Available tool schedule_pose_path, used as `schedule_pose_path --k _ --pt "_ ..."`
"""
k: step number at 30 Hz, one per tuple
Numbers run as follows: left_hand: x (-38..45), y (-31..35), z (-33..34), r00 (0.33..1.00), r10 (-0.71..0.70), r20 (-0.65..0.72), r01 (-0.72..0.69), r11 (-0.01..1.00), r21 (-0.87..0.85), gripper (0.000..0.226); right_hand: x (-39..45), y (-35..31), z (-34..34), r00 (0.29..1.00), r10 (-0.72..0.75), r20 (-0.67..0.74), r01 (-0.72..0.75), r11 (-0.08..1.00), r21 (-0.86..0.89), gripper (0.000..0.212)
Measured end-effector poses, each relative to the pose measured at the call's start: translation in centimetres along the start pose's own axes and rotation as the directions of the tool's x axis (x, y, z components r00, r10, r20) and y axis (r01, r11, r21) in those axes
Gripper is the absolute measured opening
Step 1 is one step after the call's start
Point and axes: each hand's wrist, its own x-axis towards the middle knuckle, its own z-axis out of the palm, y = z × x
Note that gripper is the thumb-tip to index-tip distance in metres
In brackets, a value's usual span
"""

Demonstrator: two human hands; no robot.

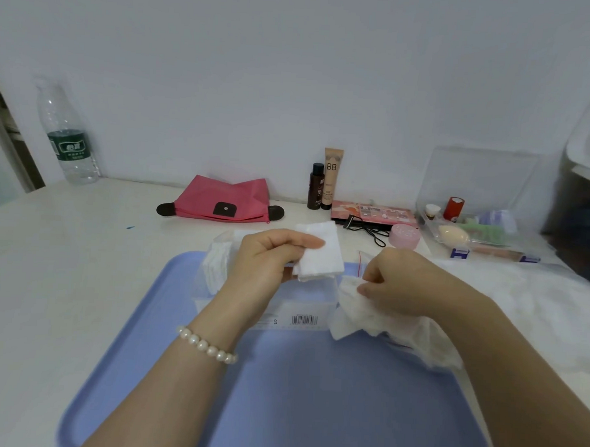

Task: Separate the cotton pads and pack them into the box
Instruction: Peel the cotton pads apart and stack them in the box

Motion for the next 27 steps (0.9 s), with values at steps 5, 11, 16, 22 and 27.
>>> schedule_pose_path --k 5,11,16,22,27 --pt "0.0 0.0 0.0 1.000 -0.002 -0.002 0.002 1.000 -0.002 0.038 -0.3 0.6 -0.6 0.999 0.009 0.045 -0.014 0.994 0.105 0.040" --pt "0.0 0.0 0.0 1.000 -0.016 -0.004 0.016 1.000 0.010 0.037 0.3 1.1 -0.4 0.997 0.053 0.051 -0.062 0.981 0.183 0.022" --pt "0.0 -0.1 0.0 1.000 -0.028 -0.012 0.029 0.999 0.024 0.038 0.6 0.9 0.3 0.997 0.072 -0.006 -0.070 0.982 0.178 0.012" --pt "0.0 0.0 0.1 0.997 -0.031 -0.066 0.033 0.999 0.020 0.035 -0.6 1.7 -2.7 0.899 0.067 -0.432 0.085 0.942 0.324 0.022" --pt "0.0 -0.4 0.0 0.997 -0.017 -0.081 0.021 0.999 0.040 0.020 -1.7 1.2 -3.7 0.922 0.178 -0.344 0.269 0.344 0.900 0.028"
